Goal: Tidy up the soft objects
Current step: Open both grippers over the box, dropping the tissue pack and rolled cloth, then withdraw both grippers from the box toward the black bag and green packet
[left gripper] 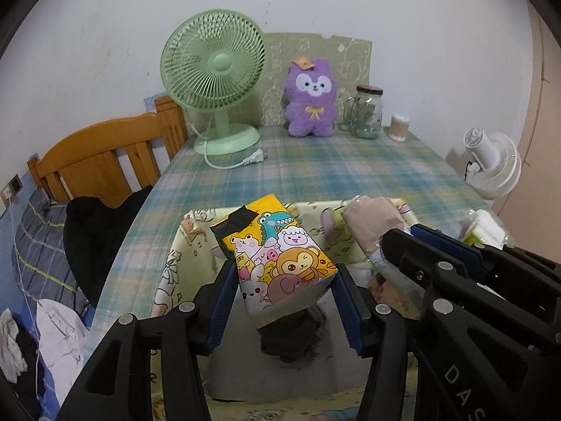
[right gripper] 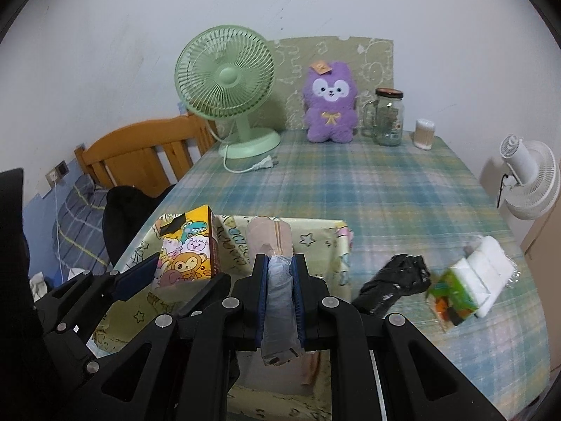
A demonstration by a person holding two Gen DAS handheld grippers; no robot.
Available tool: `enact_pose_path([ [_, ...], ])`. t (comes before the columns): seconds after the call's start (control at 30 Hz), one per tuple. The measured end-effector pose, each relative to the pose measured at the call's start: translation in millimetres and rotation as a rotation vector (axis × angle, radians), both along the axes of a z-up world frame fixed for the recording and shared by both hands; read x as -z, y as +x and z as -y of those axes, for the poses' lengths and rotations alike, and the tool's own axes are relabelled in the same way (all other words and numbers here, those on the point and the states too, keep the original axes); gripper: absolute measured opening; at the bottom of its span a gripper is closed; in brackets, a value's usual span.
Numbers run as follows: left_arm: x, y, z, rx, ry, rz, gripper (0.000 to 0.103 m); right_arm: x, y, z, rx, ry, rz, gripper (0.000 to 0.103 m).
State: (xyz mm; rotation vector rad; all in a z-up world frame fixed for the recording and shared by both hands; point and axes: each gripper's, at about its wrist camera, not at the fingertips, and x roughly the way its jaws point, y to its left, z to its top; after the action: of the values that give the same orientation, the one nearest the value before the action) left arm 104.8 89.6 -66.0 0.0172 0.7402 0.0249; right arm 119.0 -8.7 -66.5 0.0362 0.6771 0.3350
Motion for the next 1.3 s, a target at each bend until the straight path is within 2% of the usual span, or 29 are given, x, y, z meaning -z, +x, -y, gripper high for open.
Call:
enact_pose_path([
  [0.1,6,5,-6,-0.006,-0.003,-0.038,0.062,6,4,-7,-0.012,-0.003,-0.016,0.017],
  [0.17,9,7,-9,-0.015,-0.001,-0.056,0.078,8,6,-10,-0.019,-0.002,-0.025,0.017],
  [0.2,11,7,-10,-0.018,0.0,-0.062,0.081,10,8,-13,-0.027,-0.002,-0.032,0.017],
  [0.4,13,6,-16,-0.003,-0.011,-0.071,0.086,14,11,-21,-0.056,0.001,-0.047,0.018],
  [0.47,14,5,-15,0.007,-0.014,-0.071,0.089,15,13,-21,-0.048,-0.013,-0.056,0.025],
  [0.53,13,4,-15,0.018,-0.019,-0.07,0.09,15,13,-20,-0.04,-0.02,-0.058,0.037],
  [0.57,13,4,-15,0.019,-0.022,-0.068,0.092,15,12,-20,-0.034,-0.023,-0.057,0.047],
  [0.67,10,0,-14,0.027,-0.035,-0.061,0.095,12,9,-17,-0.02,-0.022,-0.039,0.065],
  [1.3,-13,-20,13,0.06,-0.033,0.002,0.103,-13,-19,13,0.036,-0.039,0.045,0.084],
])
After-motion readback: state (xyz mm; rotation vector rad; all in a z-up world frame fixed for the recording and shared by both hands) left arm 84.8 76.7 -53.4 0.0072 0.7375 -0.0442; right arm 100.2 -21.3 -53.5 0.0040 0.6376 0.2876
